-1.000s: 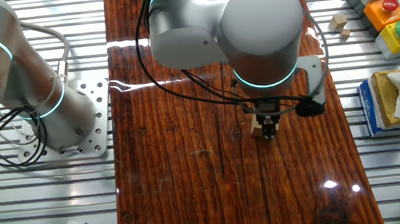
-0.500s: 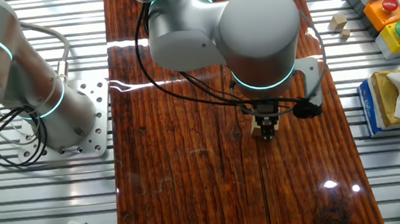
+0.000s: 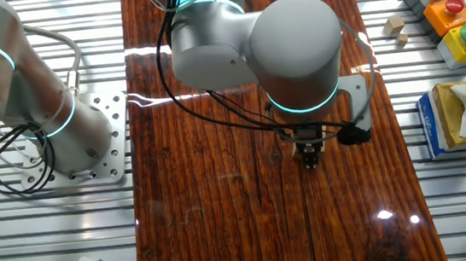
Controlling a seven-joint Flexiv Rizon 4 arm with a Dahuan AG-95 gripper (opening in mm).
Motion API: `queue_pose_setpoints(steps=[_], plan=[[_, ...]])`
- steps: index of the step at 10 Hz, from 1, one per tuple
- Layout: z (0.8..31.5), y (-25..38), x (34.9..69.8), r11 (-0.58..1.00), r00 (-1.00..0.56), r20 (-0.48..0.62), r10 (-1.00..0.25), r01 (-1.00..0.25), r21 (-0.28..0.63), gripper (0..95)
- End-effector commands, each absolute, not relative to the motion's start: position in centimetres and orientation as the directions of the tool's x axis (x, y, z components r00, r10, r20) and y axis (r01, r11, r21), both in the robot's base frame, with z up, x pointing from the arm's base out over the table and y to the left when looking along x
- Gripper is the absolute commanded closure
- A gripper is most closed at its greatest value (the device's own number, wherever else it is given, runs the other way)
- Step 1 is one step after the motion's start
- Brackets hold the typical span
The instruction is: Pick up the small block on the left and move it to the right
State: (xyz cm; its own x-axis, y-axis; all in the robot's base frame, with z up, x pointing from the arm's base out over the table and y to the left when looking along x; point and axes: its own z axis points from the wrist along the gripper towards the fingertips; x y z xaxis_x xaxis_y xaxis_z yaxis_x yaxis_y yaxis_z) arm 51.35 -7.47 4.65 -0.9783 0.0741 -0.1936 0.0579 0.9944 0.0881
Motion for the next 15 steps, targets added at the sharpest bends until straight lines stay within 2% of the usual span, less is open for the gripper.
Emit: queue_pose_setpoints(steps=[1,7,8,9,15], plan=[[4.49,-7.45,51.42,0.994,-0.977,-0.198,0.077,0.061,0.087,38.0],[4.22,-7.39,51.41,0.995,-0.975,-0.208,0.077,0.061,0.082,38.0],[4.3,-7.41,51.43,0.995,-0.975,-0.205,0.083,0.07,0.071,76.0],[4.42,-7.44,51.46,0.996,-0.977,-0.198,0.085,0.075,0.055,95.0],[5.08,-7.59,51.61,0.995,-0.98,-0.18,0.09,0.081,0.057,95.0]])
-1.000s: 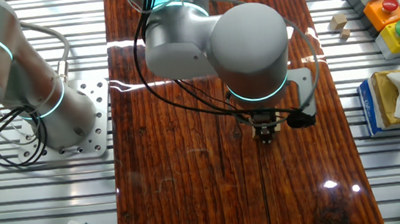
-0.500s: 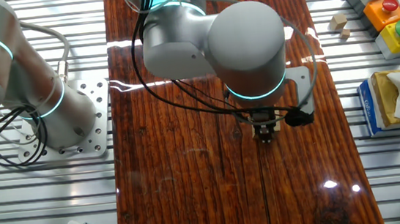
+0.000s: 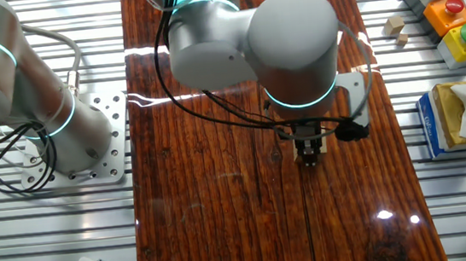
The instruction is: Pick up the small block on the left and move it to the right
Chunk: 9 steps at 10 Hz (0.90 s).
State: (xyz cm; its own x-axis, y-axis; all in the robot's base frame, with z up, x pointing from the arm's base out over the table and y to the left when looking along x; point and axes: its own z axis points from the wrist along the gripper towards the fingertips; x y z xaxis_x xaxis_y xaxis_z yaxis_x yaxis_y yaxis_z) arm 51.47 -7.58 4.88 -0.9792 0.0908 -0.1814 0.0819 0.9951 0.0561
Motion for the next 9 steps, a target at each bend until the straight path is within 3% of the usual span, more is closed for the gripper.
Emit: queue_pose_setpoints(steps=[1,9], plan=[[5.5,-7.7,51.7,0.995,-0.981,-0.175,0.089,0.08,0.057,95.0],[9.7,-8.1,52.2,0.996,-0.988,-0.134,0.08,0.073,0.054,95.0]])
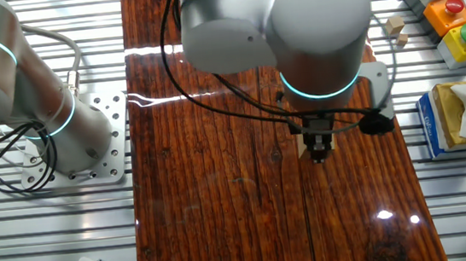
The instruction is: Pick up the small block on the left and move it to the right
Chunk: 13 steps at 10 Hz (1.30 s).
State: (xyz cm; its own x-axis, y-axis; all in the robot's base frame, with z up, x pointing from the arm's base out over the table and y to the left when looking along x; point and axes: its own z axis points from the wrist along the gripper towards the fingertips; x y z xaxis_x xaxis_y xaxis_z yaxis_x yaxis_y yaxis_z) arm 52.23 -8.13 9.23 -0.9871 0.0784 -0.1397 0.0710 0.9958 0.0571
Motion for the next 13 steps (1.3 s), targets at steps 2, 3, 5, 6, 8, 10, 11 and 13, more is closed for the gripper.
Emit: queue_pose_setpoints(steps=[2,3,5,6,8,10,11,13], plan=[[10.6,-8.2,52.2,0.996,-0.988,-0.132,0.082,0.075,0.055,95.0],[11.0,-8.1,52.2,0.995,-0.988,-0.133,0.083,0.076,0.058,95.0],[12.3,-8.1,52.3,0.995,-0.988,-0.13,0.084,0.077,0.058,95.0],[12.9,-8.0,52.3,0.995,-0.988,-0.13,0.083,0.076,0.057,95.0],[13.9,-7.7,52.2,0.995,-0.988,-0.127,0.085,0.079,0.055,95.0],[14.4,-6.9,52.2,0.994,-0.987,-0.126,0.101,0.094,0.057,95.0],[14.7,-6.4,52.2,0.993,-0.986,-0.125,0.11,0.104,0.054,95.0],[15.3,-6.0,52.2,0.993,-0.986,-0.125,0.113,0.107,0.056,95.0]])
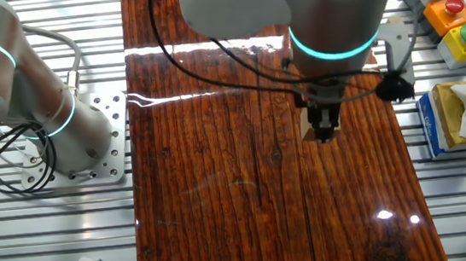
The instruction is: Pick up the small block on the left and move it to the right
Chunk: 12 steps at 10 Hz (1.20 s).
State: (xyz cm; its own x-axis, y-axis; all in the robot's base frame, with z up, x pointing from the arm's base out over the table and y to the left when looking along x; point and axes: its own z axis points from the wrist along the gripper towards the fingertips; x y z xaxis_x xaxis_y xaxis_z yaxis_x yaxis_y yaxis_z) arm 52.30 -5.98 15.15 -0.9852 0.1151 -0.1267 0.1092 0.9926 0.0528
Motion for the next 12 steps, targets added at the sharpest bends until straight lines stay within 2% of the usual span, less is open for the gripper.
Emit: queue_pose_setpoints(steps=[1,12], plan=[[15.8,-5.8,52.2,0.993,-0.986,-0.127,0.112,0.105,0.057,95.0],[18.3,-1.3,52.4,0.984,-0.974,-0.15,0.17,0.161,0.069,95.0]])
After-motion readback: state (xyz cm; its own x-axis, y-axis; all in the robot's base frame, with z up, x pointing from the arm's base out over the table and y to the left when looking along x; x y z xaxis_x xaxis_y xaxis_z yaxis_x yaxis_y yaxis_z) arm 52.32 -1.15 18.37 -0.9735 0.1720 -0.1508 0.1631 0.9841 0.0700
